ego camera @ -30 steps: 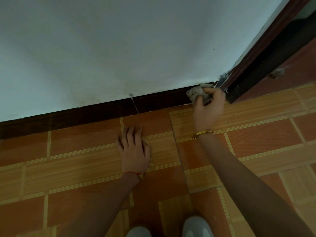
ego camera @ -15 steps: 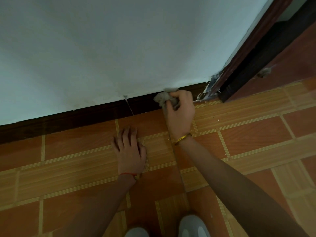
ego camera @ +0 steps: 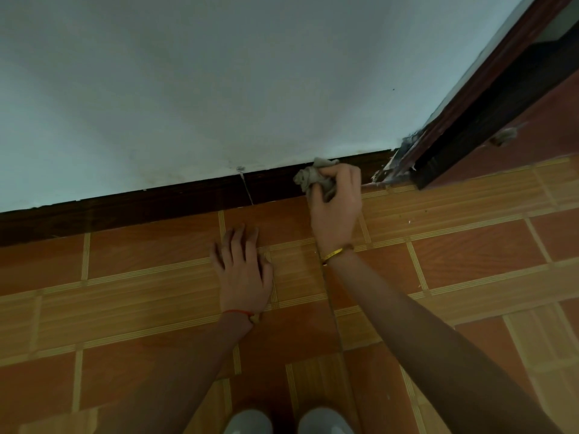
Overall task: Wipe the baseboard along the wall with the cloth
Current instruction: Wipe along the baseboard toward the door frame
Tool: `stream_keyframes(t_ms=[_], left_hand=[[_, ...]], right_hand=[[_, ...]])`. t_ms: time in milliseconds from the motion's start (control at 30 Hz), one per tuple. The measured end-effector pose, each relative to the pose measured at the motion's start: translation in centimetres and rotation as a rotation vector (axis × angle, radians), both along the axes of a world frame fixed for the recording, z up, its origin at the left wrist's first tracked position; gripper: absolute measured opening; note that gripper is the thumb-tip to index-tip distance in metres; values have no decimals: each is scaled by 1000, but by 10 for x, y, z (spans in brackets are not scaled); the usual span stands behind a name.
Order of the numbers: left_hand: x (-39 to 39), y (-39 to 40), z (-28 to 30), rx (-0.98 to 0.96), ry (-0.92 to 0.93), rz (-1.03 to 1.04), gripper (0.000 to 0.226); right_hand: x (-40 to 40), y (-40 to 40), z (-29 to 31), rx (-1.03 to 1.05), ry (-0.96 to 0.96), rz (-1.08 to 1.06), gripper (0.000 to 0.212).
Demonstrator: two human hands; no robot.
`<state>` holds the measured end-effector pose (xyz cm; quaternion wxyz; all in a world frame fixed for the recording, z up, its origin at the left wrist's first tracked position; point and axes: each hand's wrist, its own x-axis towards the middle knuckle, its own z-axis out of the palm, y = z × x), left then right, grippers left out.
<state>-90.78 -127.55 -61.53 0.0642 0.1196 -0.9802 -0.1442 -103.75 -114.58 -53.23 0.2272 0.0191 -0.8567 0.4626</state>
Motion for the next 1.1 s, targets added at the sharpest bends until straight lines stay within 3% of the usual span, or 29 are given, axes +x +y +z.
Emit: stream_keyframes(t_ms=[100,333,700,933,1100], left_hand=[[0,-1,-1,-5,7,0,53],[0,0,-1,8,-10,5,53],[0,0,-2,10,-13,2,53],[0,1,-1,11,-15,5,52],[0,1,0,-6,-24,10,52]], right_hand=[[-2,4,0,-11,3,-13,21],[-31,71,-5,-30,0,-302,24],[0,8,-43,161,-188,142,28],[-41,96,-32,43,-188,-400,24],[-35,78,-36,56,-228,-287,23]])
